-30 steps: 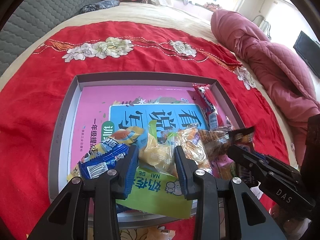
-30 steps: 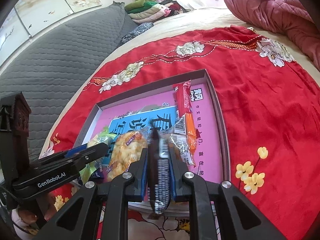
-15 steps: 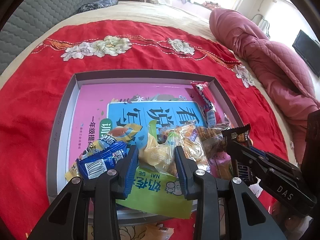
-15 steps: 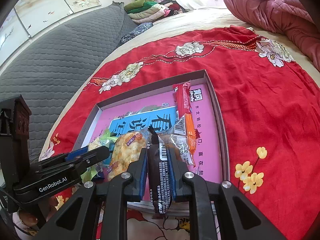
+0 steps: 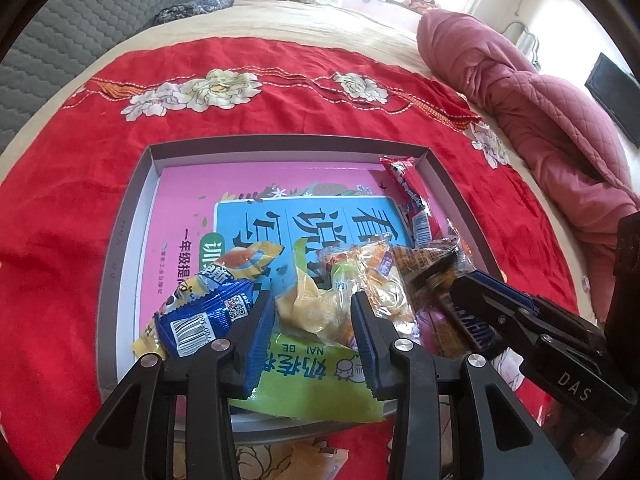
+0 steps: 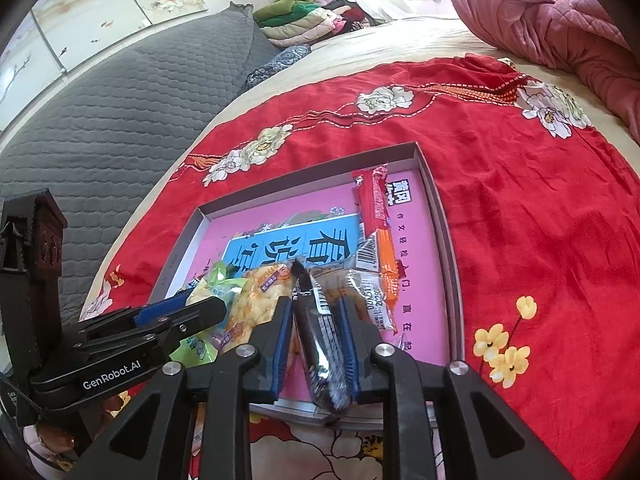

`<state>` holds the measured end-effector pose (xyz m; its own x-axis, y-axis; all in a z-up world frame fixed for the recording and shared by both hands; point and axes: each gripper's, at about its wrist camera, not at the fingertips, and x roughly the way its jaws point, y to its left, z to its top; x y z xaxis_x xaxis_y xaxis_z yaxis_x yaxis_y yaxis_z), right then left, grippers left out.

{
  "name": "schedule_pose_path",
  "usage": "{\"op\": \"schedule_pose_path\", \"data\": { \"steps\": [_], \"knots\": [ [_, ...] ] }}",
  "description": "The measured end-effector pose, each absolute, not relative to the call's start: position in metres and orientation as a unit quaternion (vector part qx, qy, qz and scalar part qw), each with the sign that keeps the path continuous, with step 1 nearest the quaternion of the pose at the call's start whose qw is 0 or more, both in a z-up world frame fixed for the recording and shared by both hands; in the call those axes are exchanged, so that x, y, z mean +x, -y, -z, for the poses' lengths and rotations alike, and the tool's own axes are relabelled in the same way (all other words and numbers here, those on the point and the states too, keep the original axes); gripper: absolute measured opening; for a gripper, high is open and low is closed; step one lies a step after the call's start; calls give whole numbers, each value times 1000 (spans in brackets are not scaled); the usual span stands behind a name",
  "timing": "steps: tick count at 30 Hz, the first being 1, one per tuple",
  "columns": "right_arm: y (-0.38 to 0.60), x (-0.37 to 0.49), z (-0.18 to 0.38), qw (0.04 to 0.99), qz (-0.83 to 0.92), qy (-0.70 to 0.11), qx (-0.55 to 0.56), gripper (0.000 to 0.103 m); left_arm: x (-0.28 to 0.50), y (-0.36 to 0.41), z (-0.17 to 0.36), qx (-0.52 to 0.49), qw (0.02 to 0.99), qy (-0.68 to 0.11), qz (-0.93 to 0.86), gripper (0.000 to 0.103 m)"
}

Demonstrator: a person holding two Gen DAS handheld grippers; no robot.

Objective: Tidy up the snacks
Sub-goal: 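Open the right tool to drop the Snickers bar while the left tool releases the green packet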

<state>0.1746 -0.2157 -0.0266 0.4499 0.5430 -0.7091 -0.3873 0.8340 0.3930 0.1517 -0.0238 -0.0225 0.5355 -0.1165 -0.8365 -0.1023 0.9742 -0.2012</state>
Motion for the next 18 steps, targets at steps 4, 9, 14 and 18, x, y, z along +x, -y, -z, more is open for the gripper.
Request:
{"op": "schedule_pose_path", "data": {
  "steps": [4,9,14,18],
  "knots": [
    [215,174,26,847,-273,-447,86,27,150,22,19,-113,871,-478,3,47],
    [217,174,23,849,-272,-445,90,27,148,20,16,-112,873,-475,0,47],
    [219,174,21,849,-272,-442,93,27,145,18,11,-111,875,-471,-2,47],
    [219,174,19,851,-274,-439,93,29,144,18,6,-109,877,-468,-2,47]
  ]
}}
